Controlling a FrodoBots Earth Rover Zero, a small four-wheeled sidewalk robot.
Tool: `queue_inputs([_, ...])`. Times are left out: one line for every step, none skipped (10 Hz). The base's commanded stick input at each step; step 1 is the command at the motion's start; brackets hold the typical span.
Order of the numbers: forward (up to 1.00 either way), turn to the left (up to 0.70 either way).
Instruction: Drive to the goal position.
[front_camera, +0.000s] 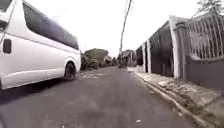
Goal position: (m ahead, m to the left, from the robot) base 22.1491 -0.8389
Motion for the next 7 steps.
queue_inputs([1.00,0.00])
queue_inputs([1.00,0.00])
queue_inputs([1.00,0.00])
queue_inputs([1.00,0.00])
queue_inputs([1.00,0.00])
queue_inputs([1.00,0.00])
queue_inputs([1.00,0.00])
